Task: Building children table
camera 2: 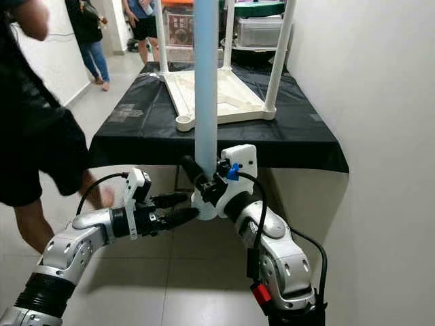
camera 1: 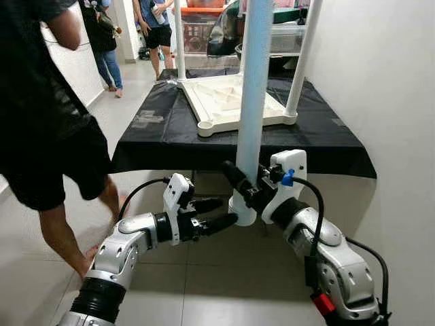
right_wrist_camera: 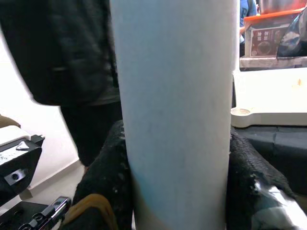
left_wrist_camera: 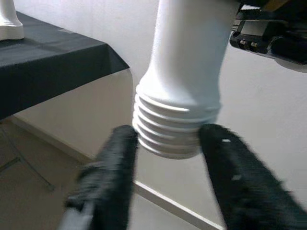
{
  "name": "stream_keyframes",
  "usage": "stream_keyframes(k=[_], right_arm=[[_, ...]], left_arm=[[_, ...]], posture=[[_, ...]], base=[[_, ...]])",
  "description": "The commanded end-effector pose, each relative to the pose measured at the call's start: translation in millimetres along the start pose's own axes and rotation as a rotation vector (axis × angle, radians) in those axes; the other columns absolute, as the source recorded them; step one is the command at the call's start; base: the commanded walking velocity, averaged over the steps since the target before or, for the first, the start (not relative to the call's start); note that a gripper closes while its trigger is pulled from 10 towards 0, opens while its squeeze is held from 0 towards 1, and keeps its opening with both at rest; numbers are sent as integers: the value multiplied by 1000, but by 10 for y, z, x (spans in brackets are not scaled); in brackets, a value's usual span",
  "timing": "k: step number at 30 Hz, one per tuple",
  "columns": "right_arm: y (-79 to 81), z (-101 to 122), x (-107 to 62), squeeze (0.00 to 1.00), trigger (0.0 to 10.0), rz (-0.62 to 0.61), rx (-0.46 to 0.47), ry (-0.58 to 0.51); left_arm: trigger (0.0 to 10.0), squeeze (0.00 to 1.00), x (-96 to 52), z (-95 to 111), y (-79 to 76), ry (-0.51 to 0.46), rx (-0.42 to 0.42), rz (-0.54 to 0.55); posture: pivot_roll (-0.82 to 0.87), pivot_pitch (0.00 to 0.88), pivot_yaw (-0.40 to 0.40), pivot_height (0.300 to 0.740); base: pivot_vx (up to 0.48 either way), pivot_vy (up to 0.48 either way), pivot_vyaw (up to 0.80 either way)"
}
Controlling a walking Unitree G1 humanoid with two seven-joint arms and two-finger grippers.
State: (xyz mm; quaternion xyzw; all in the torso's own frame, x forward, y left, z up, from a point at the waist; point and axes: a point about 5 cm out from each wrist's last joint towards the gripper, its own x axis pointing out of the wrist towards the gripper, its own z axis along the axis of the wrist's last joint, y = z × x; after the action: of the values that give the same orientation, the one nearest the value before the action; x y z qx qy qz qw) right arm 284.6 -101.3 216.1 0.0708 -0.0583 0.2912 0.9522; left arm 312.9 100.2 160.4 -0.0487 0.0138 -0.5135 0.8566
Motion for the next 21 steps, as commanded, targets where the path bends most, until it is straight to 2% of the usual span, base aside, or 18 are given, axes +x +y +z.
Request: stream_keyframes(k=[1, 4, 5, 6, 8, 9, 11, 12, 13, 14, 21], right_arm=[[300, -52, 46, 0, 0, 188, 68, 17], [320, -56, 47, 0, 0, 205, 68, 22], [332, -60, 46, 0, 0, 215, 68, 25], [339, -62, 45, 0, 0, 222, 68, 28], [342, -62, 44, 0, 0, 225, 67, 29], [338, -65, 45, 0, 0, 224, 64, 33], [337, -65, 46, 0, 0, 223, 63, 34], [335, -65, 47, 0, 0, 222, 62, 34], [335, -65, 47, 0, 0, 222, 62, 34], [334, -66, 46, 0, 0, 222, 62, 34], [338, -68, 48, 0, 0, 225, 62, 34]], left_arm=[[0, 0, 68, 102, 6, -47, 22, 8], [0, 0, 69, 96, 8, -39, 30, 1], [1255, 0, 73, 91, 7, -28, 38, -3], [9608, 0, 80, 85, 7, -12, 50, -8], [9608, 0, 84, 82, 7, -2, 58, -12], [10000, 0, 86, 86, 4, 11, 93, -19], [10000, 0, 84, 96, 8, 7, 115, -10], [10000, 859, 76, 118, 3, -11, 146, -6], [10000, 859, 76, 118, 3, -11, 146, -6], [10000, 1000, 73, 123, 10, -20, 152, 5], [10000, 1000, 50, 104, 4, -10, 165, 6]], posture=[[19, 0, -46, 740], [20, 0, -47, 740], [20, 0, -48, 740], [21, 0, -49, 740], [21, 0, -49, 740], [22, 0, -50, 740], [22, 0, -49, 740], [22, 0, -49, 740], [22, 0, -49, 740], [22, 0, -49, 740], [27, 0, -49, 740]], base=[[0, 0, 0], [0, 0, 0], [0, 0, 0], [0, 0, 0], [0, 0, 0], [0, 0, 0], [0, 0, 0], [0, 0, 0], [0, 0, 0], [0, 0, 0], [0, 0, 0]])
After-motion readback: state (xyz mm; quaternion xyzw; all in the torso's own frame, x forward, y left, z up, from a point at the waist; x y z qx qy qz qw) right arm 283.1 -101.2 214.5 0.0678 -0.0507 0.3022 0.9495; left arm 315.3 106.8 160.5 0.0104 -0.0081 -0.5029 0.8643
